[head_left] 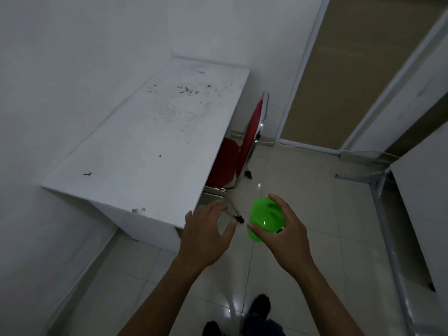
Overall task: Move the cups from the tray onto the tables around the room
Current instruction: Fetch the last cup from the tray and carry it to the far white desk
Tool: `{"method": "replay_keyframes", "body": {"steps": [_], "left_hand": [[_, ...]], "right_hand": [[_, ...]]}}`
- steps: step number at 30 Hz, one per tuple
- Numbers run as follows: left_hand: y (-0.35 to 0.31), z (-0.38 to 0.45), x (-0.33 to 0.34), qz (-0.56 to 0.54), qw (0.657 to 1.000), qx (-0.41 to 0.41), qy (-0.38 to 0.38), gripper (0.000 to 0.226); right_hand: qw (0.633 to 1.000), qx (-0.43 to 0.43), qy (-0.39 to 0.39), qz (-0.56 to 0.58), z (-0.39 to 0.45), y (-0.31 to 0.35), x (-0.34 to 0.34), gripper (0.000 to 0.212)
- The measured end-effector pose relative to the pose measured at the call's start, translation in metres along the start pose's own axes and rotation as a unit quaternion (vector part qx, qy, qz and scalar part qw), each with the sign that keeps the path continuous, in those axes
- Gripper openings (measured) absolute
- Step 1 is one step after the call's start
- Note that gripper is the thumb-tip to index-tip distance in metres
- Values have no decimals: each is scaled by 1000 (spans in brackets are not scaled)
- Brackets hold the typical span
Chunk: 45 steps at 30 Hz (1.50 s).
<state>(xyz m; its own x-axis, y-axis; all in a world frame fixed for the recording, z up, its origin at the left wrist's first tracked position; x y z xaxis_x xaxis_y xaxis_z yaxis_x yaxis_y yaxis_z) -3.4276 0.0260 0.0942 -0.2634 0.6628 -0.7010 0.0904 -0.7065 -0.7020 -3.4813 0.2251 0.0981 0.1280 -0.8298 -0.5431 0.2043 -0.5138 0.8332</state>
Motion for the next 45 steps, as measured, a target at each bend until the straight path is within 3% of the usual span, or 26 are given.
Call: {"method": "replay_keyframes", "body": {"steps": [13,21,38,45], "left_hand": [[20,164,13,23,995,-82,-52,44],[39,246,14,1,978,-166,-126,40],[159,432,-4,23,952,-238,-191,51],[222,473,27,9,919,-338,-204,69]], "right_hand": [[992,-80,96,0,202,-5,37,78],[976,-139,164,-22,318,-2,49,82],[947,-166,269,-51,541,25,163,81],[921,-195,330,-73,620,30,208,89]]}}
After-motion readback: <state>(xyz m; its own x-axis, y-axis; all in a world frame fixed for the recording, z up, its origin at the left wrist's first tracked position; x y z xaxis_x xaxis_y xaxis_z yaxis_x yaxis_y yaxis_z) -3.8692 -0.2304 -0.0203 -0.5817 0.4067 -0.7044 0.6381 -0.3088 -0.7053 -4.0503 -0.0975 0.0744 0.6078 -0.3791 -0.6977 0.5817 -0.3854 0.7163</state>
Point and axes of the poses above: each hand's wrist, its own z-axis towards the middle knuckle, its own x-axis out of the palm, y = z × x, the point moved 6 cm from there along z, towards the middle knuckle, and after that the axes turned 10 degrees about -z, right-handed, at the moved point
